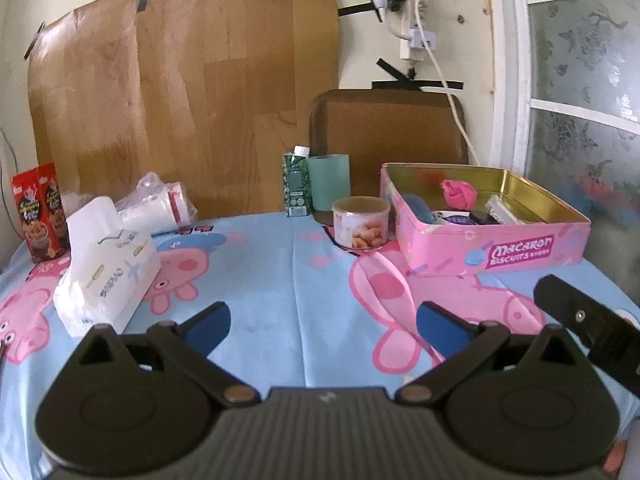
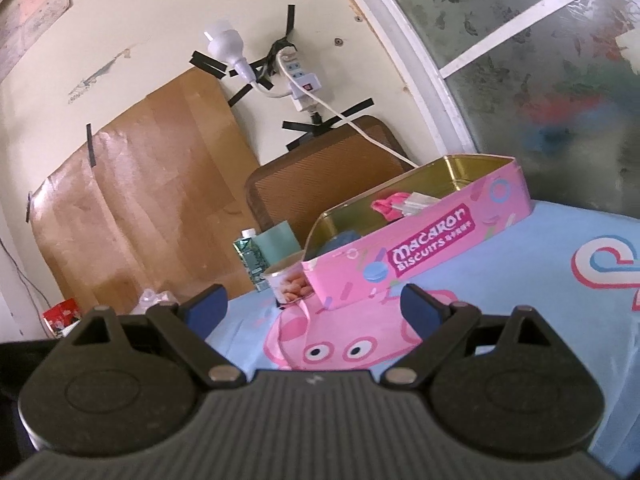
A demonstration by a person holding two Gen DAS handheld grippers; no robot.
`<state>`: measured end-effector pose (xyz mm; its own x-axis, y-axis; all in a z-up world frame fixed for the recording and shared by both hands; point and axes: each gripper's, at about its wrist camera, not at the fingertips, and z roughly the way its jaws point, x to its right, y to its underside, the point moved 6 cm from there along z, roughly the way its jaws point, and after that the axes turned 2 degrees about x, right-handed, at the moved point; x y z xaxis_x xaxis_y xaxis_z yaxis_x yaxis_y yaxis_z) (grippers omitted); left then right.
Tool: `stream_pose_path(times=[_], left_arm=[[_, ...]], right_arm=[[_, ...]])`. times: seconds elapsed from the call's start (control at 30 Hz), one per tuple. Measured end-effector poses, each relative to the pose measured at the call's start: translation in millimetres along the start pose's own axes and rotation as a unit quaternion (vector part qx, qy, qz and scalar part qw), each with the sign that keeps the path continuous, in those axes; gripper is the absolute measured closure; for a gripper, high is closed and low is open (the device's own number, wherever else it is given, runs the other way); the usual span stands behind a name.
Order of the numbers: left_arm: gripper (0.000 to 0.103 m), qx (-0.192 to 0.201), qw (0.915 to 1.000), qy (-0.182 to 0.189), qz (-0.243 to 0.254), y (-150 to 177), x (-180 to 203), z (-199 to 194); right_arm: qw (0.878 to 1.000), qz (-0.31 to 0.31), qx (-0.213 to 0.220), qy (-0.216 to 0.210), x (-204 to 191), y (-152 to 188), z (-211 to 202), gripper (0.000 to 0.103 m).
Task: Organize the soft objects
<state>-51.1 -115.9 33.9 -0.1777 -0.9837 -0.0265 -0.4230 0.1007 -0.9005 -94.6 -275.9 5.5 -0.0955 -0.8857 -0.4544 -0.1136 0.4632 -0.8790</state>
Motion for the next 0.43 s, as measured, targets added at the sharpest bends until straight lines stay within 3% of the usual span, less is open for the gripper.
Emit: stream_pose_path(times=[0.17,0.43], left_arm=[[0.0,-0.011,0.9995,-0.029,-0.004,5,-5,11],[0.0,-0.039,0.9992,-0.002,0.009,18,4,29]], right_arm=[[1.0,0.002,-0.011,0.006,5,8,7,0.008],[1.0,0.0,-0.015,0.014,9,13,13,0.007]])
